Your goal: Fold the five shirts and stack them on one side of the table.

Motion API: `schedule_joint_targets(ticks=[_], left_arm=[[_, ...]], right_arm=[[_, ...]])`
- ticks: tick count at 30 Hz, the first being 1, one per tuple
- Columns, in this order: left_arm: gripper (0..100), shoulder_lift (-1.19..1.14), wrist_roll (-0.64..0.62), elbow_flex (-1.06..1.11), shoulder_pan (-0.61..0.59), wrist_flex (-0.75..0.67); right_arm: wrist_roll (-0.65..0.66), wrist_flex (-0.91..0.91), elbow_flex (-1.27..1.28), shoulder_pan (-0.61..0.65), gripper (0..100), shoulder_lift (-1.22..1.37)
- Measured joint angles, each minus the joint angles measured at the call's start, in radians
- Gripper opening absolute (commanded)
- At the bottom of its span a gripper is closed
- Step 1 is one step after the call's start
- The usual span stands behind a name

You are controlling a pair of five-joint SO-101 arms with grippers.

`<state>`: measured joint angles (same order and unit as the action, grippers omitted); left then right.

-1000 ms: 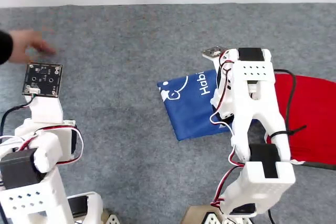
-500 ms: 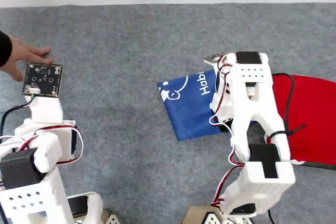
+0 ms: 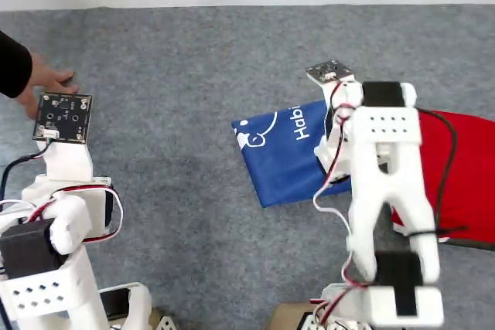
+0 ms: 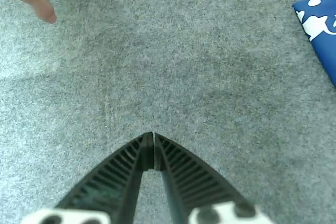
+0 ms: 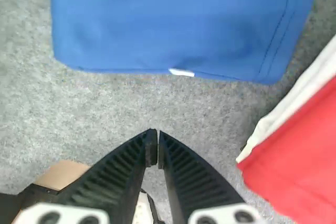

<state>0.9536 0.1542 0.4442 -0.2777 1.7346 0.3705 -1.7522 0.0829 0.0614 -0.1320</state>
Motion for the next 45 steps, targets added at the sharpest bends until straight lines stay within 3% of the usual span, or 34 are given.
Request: schedule_joint_targets(ticks=[18, 26, 30, 35, 41, 45], left_arm=[[1, 0.000, 0.000, 0.000, 0.000, 0.000], [1, 0.000, 0.000, 0.000, 0.000, 0.000], [1, 0.000, 0.003, 0.000, 0.000, 0.000], [1, 0.000, 0.046, 0.052, 0.000, 0.000], [1, 0.000, 0.072, 0.064, 0.000, 0.000], [1, 0.000, 0.074, 0.064, 0.000, 0.000]], right_arm=[[-0.017, 0.000, 0.054, -0.002, 0.9, -0.084], [-0.370, 0.147, 0.057, -0.003, 0.9, -0.084], [-0.405, 0.273, 0.114, -0.002, 0.9, -0.084], [-0.428, 0.298, 0.183, 0.038, 4.3, -0.084], [-0.617, 0.344, 0.207, 0.077, 8.9, -0.084], [-0.649, 0.413, 0.272, 0.083, 6.7, -0.071]])
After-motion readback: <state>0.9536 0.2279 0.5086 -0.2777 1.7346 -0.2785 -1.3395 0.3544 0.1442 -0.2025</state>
